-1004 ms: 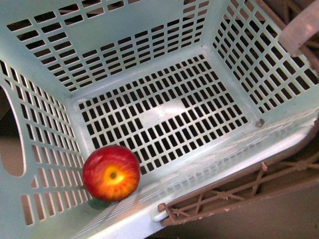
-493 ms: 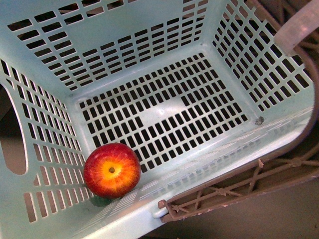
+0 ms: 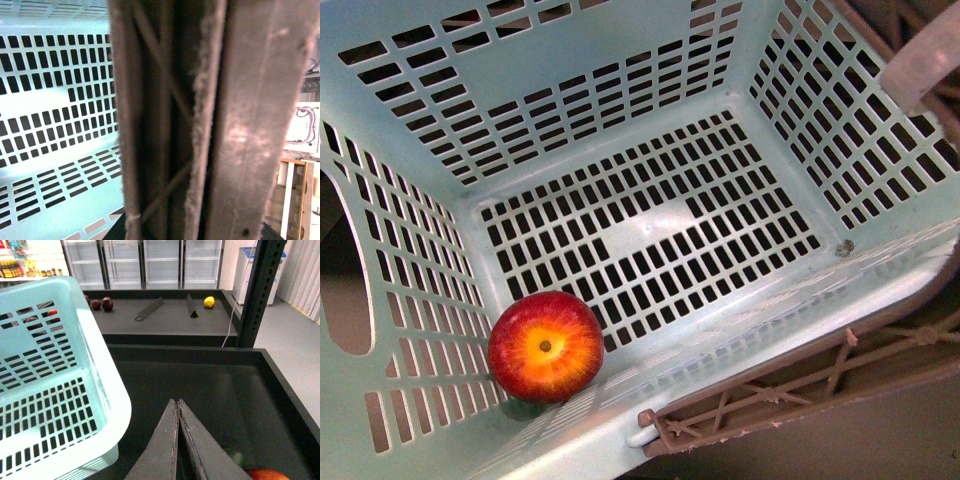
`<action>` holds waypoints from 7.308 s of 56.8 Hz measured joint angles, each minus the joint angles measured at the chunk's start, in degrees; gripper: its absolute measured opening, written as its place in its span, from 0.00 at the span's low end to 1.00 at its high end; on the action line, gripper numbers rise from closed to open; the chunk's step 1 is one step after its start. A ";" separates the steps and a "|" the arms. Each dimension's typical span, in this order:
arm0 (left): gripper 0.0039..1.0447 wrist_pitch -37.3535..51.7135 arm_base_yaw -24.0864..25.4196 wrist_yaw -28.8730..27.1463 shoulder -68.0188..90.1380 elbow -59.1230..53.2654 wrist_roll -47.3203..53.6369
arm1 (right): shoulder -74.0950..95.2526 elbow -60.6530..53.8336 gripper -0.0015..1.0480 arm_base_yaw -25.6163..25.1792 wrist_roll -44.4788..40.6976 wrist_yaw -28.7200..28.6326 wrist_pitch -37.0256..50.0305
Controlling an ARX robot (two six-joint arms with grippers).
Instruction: Pick apple with right arm and hold basket with left
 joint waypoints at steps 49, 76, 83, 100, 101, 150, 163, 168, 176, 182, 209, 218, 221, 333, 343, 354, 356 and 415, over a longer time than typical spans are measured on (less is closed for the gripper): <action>0.14 0.02 0.00 -0.04 0.00 0.00 0.09 | -21.68 0.00 0.02 0.00 0.00 0.00 -21.97; 0.14 0.02 0.00 -0.02 0.04 0.00 0.02 | -21.84 0.00 0.72 0.00 -0.02 0.00 -22.01; 0.14 0.00 0.00 -0.04 0.04 0.00 0.04 | -21.84 0.00 0.91 0.00 0.00 0.00 -22.01; 0.14 0.00 0.00 -0.02 0.04 0.00 0.04 | -21.84 0.00 0.92 0.00 0.00 0.00 -22.01; 0.14 0.00 0.00 -0.02 0.04 0.00 0.02 | -21.84 0.00 0.92 0.00 0.00 0.00 -22.01; 0.14 15.34 24.33 -6.62 -0.26 -7.69 -13.27 | -21.88 0.00 0.92 0.00 -0.02 0.00 -22.01; 0.14 16.35 31.19 -6.08 7.28 -7.39 -16.94 | -21.88 0.00 0.92 0.00 0.00 0.00 -22.01; 0.14 16.41 32.06 -5.81 10.14 -7.28 -17.46 | -21.88 0.00 0.92 0.00 0.00 0.00 -22.01; 0.14 17.00 33.22 -5.97 13.00 -7.02 -19.06 | -21.88 0.00 0.92 0.00 0.00 0.00 -22.01; 0.14 18.27 34.05 -7.63 14.62 -6.73 -21.07 | -21.88 0.00 0.92 0.00 0.00 0.00 -22.01; 0.14 19.17 33.97 -11.45 18.10 -8.44 -26.67 | -21.88 0.00 0.92 0.00 0.00 0.00 -22.01; 0.14 16.92 33.81 -12.24 19.15 -8.55 -26.99 | -21.88 0.00 0.92 0.00 0.00 0.00 -22.01; 0.14 15.61 33.81 -12.31 19.17 -8.55 -27.17 | -21.88 0.00 0.92 0.00 -0.02 0.00 -22.01; 0.03 62.73 35.34 -7.52 -34.69 -62.58 57.57 | -21.88 0.00 0.92 0.00 -0.02 0.00 -22.01; 0.03 58.60 35.32 -7.50 -41.22 -64.94 57.59 | -21.88 0.00 0.92 0.00 0.00 0.00 -22.01; 0.03 57.72 35.34 -7.52 -45.16 -68.30 57.70 | -21.88 0.00 0.92 0.00 0.00 0.02 -22.01; 0.03 56.43 35.34 -7.50 -46.69 -68.30 57.75 | -21.88 0.00 0.92 0.00 0.00 0.00 -22.01; 0.03 22.99 35.34 -7.48 -80.11 -68.32 57.79 | -21.88 0.00 0.92 0.00 0.00 0.02 -22.01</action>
